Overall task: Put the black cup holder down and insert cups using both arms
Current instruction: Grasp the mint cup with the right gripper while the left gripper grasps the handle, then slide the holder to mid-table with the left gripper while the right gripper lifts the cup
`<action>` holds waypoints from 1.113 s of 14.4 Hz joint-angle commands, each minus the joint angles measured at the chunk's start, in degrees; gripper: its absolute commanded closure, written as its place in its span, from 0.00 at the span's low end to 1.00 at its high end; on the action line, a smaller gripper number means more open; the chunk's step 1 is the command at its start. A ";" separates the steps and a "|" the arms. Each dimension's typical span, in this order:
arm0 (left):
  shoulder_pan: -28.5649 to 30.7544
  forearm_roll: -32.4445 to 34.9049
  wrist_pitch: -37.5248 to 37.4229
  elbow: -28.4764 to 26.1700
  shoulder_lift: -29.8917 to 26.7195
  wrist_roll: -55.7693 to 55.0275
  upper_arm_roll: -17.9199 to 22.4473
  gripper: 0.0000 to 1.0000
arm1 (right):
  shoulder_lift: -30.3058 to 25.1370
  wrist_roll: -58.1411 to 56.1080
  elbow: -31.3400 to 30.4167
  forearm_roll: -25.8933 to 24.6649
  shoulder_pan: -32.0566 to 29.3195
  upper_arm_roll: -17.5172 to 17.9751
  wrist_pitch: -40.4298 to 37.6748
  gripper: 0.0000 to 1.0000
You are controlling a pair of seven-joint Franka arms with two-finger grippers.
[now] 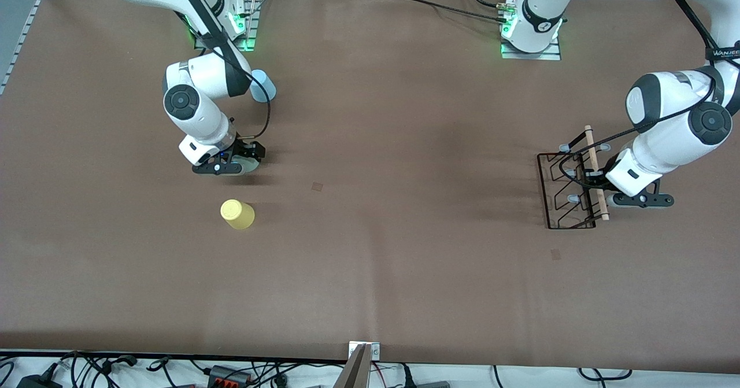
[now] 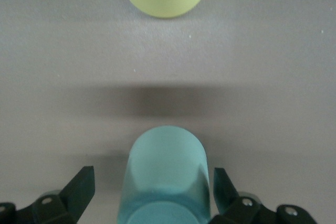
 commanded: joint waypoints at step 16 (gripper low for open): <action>-4.01 0.36 -16.19 17.20 1.53 -20.86 -18.54 0.99 | -4.76 -0.73 -2.93 0.61 -0.73 -0.56 -2.47 0.81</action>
